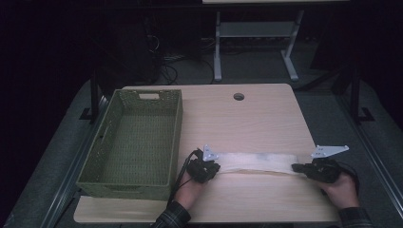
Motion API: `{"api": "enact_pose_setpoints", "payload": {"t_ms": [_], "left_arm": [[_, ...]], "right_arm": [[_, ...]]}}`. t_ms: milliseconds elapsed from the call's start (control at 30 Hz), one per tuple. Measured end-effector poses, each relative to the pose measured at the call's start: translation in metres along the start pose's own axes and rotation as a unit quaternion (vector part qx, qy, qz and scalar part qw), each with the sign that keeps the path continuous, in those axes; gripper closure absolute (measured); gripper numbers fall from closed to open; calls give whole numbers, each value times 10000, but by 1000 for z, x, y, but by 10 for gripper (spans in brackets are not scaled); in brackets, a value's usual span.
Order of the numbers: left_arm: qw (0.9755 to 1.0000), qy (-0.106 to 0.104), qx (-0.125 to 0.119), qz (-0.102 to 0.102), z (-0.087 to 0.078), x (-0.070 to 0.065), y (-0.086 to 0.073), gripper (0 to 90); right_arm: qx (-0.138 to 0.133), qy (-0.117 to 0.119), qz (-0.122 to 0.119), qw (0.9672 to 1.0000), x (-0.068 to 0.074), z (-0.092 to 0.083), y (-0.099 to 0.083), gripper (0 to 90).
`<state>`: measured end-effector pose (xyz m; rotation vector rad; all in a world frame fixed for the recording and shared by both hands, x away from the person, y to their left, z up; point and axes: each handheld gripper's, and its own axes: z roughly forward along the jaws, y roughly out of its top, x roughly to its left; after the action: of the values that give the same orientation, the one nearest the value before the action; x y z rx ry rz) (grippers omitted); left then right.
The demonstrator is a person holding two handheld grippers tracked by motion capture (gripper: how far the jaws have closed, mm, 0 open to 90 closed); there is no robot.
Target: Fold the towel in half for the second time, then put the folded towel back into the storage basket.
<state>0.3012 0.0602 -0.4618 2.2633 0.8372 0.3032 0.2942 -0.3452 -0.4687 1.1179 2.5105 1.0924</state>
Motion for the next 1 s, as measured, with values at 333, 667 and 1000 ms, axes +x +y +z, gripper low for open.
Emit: {"api": "enact_pose_setpoints", "payload": {"t_ms": [333, 667, 1000], "left_arm": [[9996, -191, -220, -22, -6, -10, 6, 594], [9994, -227, -257, -31, -6, -5, 6, 424], [9993, -162, -308, -100, -8, 0, 7, 395]], "right_arm": [[-337, -94, 9, 9994, 0, -7, 8, 896], [77, -181, -39, 9998, -3, 13, 16, 897], [139, -399, -135, 9990, -15, 29, 35, 897]]}}
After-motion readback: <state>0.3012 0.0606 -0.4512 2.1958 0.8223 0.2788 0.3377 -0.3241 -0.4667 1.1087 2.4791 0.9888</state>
